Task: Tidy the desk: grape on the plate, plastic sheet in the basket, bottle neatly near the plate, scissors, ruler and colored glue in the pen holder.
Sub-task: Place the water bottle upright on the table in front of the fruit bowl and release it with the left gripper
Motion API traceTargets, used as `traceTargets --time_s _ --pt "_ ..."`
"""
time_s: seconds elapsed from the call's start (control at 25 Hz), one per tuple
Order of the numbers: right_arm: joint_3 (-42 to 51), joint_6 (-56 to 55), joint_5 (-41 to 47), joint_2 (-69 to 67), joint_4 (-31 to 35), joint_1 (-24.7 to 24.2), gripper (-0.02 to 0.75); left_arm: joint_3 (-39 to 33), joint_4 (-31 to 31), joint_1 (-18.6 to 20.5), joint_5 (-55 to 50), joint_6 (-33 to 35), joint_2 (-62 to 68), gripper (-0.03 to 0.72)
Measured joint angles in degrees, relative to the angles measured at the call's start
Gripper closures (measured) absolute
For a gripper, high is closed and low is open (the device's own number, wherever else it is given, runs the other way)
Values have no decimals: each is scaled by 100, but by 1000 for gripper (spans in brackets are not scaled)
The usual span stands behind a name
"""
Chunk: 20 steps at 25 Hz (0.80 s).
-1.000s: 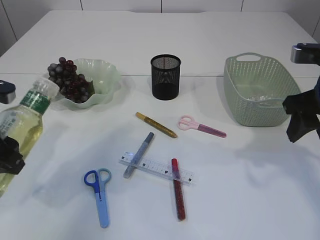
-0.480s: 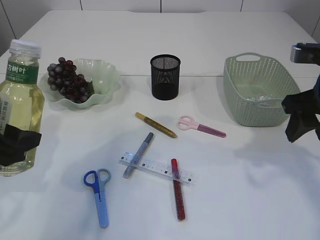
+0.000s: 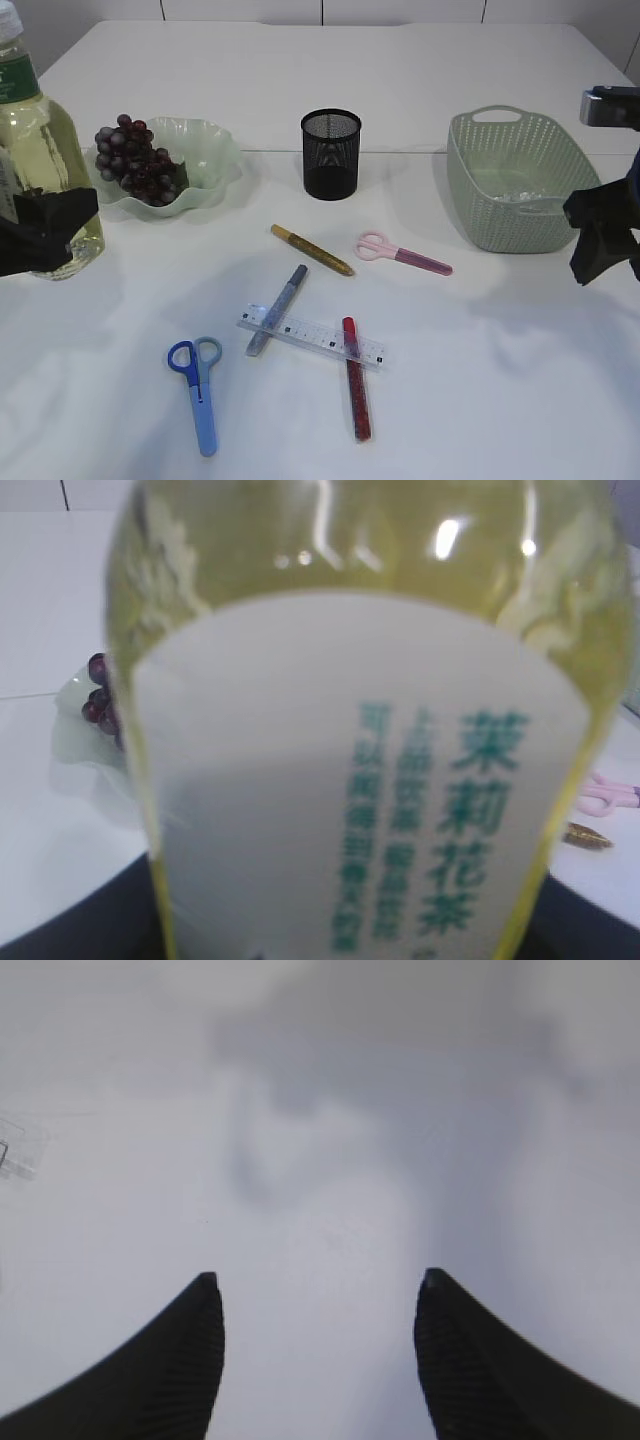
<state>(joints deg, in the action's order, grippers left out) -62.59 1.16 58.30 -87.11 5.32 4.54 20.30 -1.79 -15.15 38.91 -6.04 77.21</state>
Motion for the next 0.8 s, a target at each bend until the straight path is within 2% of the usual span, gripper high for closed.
traceTargets --time_s 0.28,0.4,0.48,0.8 --pt "0 58 0 0 0 0 261 0 -767 0 675 -24 314 244" --pt "0 93 0 0 0 0 261 0 -777 0 1803 -13 718 244" --pt "0 106 0 0 0 0 261 23 -777 0 2195 -13 1092 244" --pt "0 131 0 0 -10 0 261 173 -588 0 2171 154 2105 244"
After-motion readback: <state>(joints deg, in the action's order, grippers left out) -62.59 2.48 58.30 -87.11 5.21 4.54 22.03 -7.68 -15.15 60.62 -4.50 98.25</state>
